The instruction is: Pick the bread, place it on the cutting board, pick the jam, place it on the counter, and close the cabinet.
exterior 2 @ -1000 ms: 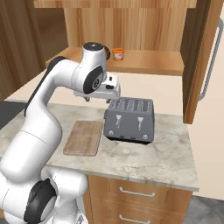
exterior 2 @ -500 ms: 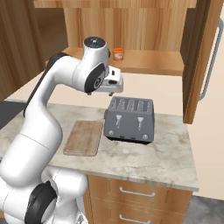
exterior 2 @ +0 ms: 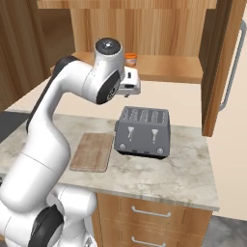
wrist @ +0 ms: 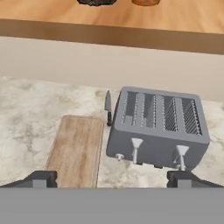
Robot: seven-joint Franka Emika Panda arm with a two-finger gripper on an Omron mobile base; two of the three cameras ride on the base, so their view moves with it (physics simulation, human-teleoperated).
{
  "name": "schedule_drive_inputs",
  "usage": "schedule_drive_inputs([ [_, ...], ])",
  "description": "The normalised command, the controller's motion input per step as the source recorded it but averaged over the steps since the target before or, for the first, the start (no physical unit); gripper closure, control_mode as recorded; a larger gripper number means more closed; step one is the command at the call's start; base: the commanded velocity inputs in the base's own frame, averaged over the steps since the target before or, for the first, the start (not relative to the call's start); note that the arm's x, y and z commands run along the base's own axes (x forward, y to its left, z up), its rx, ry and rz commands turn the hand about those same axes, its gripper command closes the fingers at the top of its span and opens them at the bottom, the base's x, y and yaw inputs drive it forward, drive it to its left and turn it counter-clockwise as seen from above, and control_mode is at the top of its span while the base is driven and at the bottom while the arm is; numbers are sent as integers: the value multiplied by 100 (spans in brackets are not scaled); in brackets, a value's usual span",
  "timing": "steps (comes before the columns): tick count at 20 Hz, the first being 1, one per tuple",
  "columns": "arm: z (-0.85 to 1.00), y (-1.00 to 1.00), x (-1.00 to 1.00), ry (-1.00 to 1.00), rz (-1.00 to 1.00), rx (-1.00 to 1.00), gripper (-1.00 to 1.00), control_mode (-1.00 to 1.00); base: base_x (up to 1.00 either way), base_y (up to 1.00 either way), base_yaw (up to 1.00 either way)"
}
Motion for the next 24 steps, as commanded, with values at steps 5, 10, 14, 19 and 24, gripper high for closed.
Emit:
schedule_drive_inputs([
  [5,18,-16,15,-15,2,0,-100,-100,0,0,0],
  [10,12,-5,28,-12,2,0,-100,-100,0,0,0],
  [14,7,-3,40,-2,0,0,-100,-100,0,0,0],
  [19,9,-2,42,0,0,0,-100,-100,0,0,0],
  [24,9,-7,41,0,0,0,-100,-100,0,0,0],
])
